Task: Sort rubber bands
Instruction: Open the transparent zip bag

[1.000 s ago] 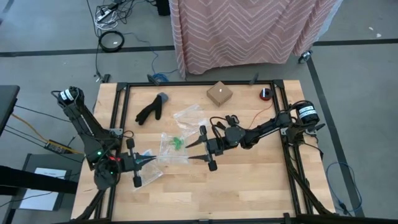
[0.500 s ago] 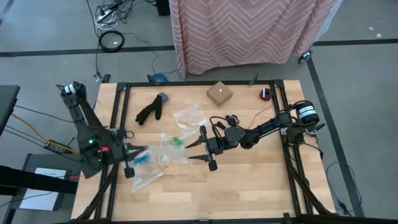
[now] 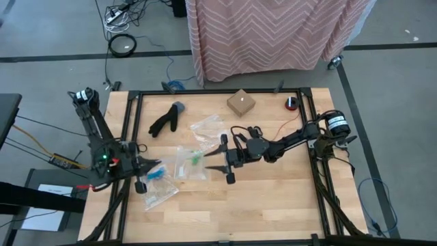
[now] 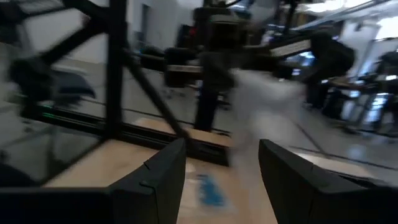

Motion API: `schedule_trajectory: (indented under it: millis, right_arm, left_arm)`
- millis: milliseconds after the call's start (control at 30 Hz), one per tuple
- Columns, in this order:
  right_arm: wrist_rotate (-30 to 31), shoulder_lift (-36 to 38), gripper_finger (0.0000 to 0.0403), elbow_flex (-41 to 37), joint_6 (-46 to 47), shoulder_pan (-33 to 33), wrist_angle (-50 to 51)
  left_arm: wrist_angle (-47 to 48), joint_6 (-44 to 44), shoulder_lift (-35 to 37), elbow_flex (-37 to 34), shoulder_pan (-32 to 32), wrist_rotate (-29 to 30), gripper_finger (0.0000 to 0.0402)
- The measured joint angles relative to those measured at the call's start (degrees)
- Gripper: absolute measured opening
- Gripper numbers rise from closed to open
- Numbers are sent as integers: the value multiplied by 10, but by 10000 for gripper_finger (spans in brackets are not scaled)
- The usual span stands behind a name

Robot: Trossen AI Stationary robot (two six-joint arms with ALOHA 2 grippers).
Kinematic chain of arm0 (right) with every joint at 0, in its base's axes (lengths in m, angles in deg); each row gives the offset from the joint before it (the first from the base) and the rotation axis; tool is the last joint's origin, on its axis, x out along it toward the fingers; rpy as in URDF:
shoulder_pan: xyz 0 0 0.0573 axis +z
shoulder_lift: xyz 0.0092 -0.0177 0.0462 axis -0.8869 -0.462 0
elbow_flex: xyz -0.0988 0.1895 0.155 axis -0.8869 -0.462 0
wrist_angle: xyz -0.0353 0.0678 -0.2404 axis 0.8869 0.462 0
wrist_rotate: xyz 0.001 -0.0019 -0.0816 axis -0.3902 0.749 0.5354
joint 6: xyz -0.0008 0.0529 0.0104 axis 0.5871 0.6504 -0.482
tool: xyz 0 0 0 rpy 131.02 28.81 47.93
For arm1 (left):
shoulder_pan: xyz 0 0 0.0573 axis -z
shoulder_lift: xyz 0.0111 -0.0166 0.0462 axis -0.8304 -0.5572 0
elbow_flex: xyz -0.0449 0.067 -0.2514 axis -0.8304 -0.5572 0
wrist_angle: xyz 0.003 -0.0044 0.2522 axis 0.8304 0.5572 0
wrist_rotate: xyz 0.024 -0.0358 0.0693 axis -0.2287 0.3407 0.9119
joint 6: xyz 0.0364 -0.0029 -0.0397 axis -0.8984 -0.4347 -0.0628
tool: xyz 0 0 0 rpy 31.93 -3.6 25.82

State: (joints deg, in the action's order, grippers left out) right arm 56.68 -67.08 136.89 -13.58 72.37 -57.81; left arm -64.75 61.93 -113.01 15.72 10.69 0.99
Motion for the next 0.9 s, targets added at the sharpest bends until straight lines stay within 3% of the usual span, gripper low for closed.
schedule_trajectory:
  millis: [133,333,467,700,900]
  right_arm:
    - [4,0,190,0,1,-9,-3]
    - [1,0,190,0,1,-8,-6]
    - [-2,0,190,0,1,0,-10]
    - [-1,0,190,0,1,1,-16]
    - [-1,0,190,0,3,-4,-32]
  left_arm:
    - [-83,-39,-13,-24,-1,-41,1]
    - [-222,-120,-21,-71,-12,-55,1]
    - [-293,-136,-21,-102,-41,-106,1]
    - [-304,-135,-23,-113,-89,-177,1]
    - [-304,-134,-23,-113,-107,-195,1]
